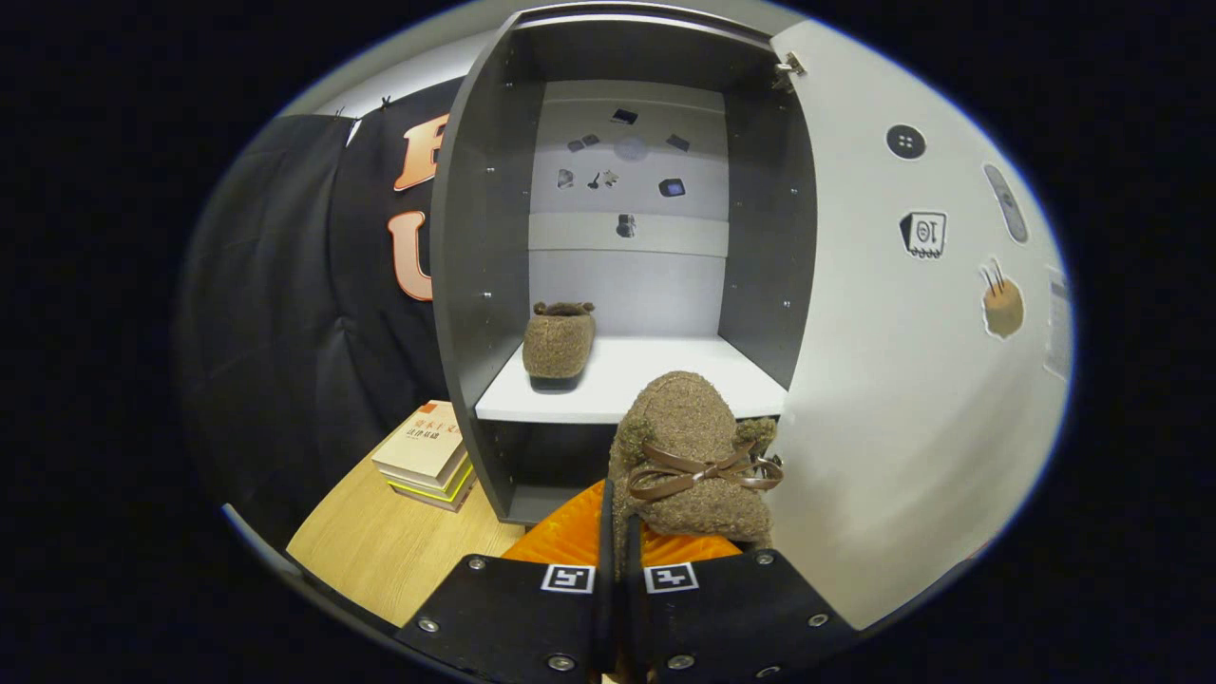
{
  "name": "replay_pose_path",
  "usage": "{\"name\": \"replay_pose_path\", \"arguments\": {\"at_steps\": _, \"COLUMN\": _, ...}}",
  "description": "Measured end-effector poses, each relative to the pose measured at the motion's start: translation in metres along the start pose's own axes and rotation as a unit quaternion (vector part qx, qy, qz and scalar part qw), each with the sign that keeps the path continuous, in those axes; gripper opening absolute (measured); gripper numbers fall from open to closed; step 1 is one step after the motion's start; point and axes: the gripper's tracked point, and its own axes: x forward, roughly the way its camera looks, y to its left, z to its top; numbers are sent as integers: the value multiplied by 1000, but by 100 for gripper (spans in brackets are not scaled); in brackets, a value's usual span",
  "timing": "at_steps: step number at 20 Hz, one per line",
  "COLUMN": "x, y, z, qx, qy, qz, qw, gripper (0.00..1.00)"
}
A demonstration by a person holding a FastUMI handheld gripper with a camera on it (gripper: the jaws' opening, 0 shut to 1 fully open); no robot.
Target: Open the shoe cabinet door, grab the shoes and put them into the shoe cabinet, then close the shoe cabinet door.
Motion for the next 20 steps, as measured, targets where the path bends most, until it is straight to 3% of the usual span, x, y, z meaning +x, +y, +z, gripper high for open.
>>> {"name": "replay_pose_path", "arguments": {"at_steps": 8, "x": 82, "y": -12, "z": 62, "qx": -2, "qy": -24, "qz": 26, "qw": 999, "gripper": 5}}
{"name": "replay_pose_path", "arguments": {"at_steps": 20, "x": 206, "y": -32, "z": 96, "qx": -30, "qy": -17, "qz": 71, "qw": 997, "gripper": 5}}
